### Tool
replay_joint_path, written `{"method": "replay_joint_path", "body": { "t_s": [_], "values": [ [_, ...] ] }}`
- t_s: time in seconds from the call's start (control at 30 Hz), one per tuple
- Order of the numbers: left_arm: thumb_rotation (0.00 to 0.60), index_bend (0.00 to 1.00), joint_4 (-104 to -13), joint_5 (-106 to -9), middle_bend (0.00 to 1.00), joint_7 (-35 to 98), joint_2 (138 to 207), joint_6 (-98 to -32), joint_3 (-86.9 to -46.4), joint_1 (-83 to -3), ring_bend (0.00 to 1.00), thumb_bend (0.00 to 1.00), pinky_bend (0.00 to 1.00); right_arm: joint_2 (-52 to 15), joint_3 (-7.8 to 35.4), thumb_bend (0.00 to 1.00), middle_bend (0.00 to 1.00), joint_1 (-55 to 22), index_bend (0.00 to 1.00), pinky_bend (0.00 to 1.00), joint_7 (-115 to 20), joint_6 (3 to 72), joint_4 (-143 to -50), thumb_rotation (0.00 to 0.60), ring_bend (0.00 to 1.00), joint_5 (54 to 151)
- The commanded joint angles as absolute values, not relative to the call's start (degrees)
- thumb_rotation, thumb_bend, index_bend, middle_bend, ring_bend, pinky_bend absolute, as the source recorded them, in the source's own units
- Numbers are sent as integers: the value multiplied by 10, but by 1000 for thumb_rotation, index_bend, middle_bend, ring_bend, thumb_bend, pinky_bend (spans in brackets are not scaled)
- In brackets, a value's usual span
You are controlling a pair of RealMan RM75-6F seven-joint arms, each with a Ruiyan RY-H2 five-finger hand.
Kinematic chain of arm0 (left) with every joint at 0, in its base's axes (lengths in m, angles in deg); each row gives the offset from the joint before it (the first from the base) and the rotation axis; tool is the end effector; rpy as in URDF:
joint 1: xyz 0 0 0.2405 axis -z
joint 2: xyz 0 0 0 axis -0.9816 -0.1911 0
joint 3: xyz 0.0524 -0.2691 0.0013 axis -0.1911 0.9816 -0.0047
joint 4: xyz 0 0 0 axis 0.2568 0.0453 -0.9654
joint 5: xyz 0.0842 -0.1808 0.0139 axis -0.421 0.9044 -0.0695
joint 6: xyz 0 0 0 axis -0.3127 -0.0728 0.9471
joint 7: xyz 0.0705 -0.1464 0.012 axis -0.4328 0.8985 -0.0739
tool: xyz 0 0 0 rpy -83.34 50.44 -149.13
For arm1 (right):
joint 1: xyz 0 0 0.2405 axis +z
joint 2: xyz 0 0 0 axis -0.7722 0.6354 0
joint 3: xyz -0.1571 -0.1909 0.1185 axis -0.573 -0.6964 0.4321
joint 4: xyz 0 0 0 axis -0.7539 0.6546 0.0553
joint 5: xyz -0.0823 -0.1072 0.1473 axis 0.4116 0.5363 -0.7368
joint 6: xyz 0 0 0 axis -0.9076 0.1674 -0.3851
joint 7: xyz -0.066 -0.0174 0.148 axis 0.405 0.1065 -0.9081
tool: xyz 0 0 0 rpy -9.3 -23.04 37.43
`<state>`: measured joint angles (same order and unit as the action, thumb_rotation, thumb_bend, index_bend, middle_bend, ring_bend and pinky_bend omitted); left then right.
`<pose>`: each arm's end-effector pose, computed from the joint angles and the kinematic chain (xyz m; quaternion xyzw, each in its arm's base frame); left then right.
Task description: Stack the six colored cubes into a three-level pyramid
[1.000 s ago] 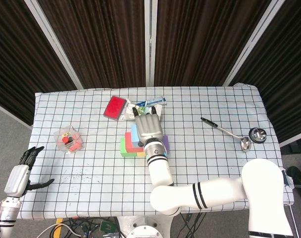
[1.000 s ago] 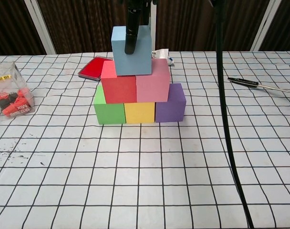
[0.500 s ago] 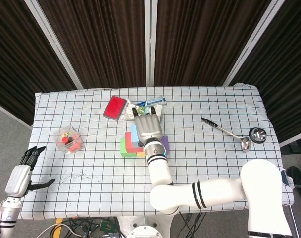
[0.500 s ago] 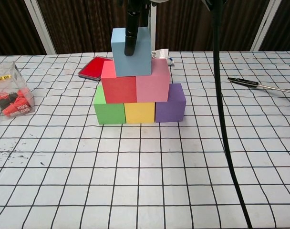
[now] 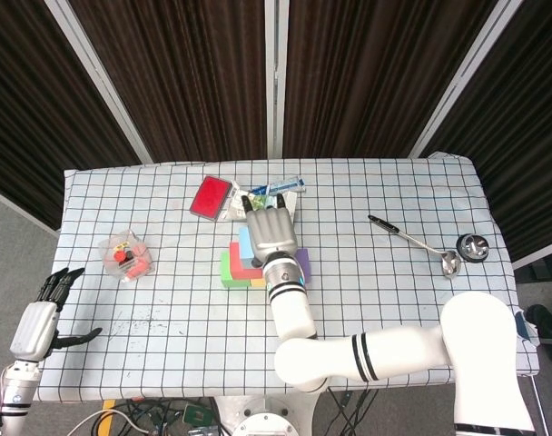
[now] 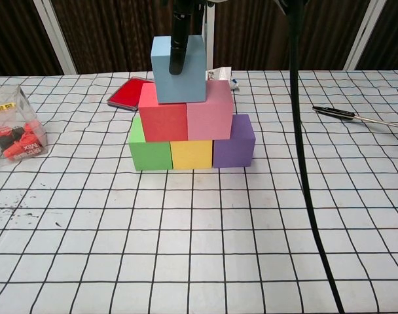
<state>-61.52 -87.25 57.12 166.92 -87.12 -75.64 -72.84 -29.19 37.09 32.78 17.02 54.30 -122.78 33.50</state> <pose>-0.3412 0.1975 0.1103 -0.5513 -0.4846 -0.4926 0.4675 0.0809 -0.3865 -0.0021 0.7154 -0.4313 0.2815 0.4722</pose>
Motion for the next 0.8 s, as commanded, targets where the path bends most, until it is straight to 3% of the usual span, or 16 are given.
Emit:
{"method": "replay_joint_path", "body": {
  "t_s": [0.03,0.8],
  "values": [
    [600,74,-615,-873,102,571,1669,-871,-757,-728,0,0,31,-292,371,98,707,328,0,0,173,543,-1227,600,291,332],
    [600,74,-615,-872,101,578,1670,-870,-757,-728,0,0,31,-294,376,99,707,324,0,0,175,545,-1228,600,291,335]
  ]
}}
